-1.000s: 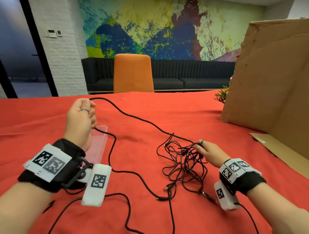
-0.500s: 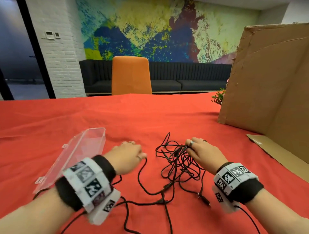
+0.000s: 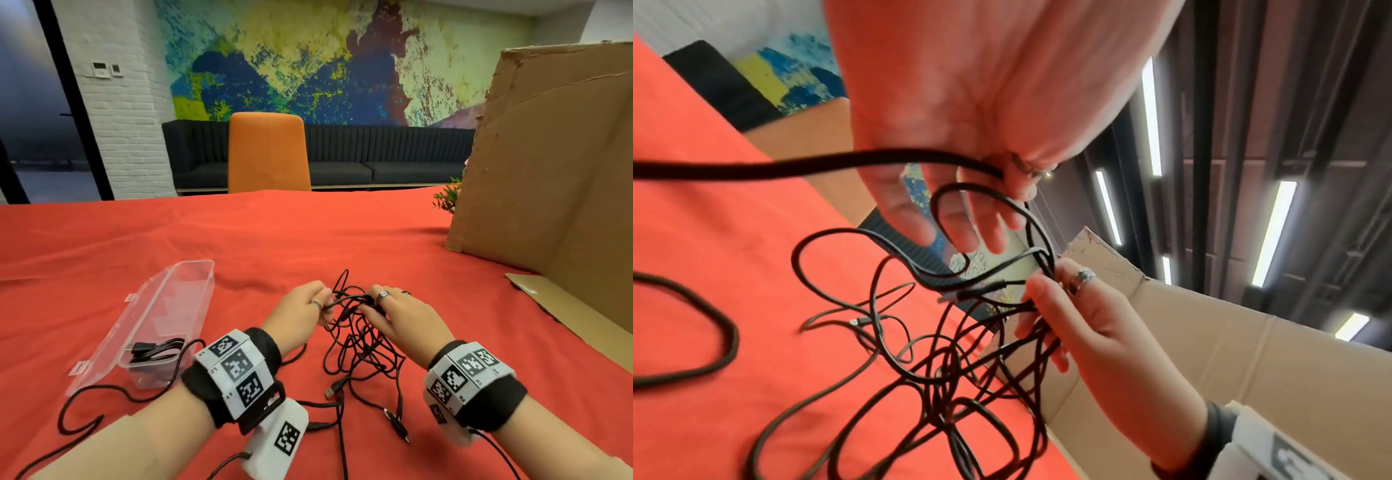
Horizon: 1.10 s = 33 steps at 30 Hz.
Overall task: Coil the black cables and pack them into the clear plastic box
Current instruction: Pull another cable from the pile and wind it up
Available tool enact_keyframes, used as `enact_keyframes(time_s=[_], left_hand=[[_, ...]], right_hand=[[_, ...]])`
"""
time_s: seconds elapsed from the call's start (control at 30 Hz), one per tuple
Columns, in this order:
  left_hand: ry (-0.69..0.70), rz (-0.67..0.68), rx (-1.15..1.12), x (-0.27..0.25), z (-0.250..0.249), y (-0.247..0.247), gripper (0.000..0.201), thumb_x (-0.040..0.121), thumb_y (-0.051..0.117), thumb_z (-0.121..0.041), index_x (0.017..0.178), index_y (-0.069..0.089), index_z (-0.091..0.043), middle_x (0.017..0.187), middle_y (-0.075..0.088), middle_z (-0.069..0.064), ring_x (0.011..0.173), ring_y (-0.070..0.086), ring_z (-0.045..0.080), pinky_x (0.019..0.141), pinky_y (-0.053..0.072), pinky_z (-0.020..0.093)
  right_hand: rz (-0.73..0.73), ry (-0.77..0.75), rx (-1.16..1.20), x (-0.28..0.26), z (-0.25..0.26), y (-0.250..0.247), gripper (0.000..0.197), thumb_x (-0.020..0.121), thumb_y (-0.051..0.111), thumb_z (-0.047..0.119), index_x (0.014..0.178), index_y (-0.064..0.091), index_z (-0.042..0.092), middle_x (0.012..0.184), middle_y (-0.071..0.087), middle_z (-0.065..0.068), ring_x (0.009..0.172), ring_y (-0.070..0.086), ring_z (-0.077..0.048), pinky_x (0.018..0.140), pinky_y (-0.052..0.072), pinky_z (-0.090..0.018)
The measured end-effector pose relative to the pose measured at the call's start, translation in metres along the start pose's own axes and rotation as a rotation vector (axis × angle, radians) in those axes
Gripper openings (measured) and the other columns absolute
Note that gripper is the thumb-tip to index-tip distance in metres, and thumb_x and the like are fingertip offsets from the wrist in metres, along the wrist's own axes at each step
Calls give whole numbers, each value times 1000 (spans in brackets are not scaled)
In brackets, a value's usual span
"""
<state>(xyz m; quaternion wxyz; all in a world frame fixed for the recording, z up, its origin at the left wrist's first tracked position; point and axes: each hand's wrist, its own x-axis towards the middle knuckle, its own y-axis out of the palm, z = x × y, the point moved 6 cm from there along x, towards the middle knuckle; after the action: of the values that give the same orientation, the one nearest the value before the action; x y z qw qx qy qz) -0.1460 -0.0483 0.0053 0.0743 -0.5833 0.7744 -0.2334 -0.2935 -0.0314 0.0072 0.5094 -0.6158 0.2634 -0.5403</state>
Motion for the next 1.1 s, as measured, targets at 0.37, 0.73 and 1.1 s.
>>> enact_keyframes(time_s=[0.37,0.73,1.1], left_hand=[[37,-71,-63,-5,-1,-30,28,99,38,-14,80,58,-13,56,41,-2,39,32,2,43,25,19],[-33,-331,-331,-17,2,-111,26,101,36,-22,89,58,-18,41,27,-13,32,17,1,36,14,9],[-133,-358,-421,-32,25,-134,29,102,31,-17,81,51,-14,42,30,-12,32,23,3,36,25,15]], right_hand=[[234,-29,640,8,-3,23,58,84,62,21,121,31,53,102,51,11,50,35,-7,55,35,-12],[590,273,-139,-3,-80,57,41,96,36,45,120,57,20,121,45,-9,123,40,-29,101,37,-40],[172,287,-209,15,-57,7,27,96,37,34,120,48,26,124,42,-3,118,41,-29,92,40,-44]])
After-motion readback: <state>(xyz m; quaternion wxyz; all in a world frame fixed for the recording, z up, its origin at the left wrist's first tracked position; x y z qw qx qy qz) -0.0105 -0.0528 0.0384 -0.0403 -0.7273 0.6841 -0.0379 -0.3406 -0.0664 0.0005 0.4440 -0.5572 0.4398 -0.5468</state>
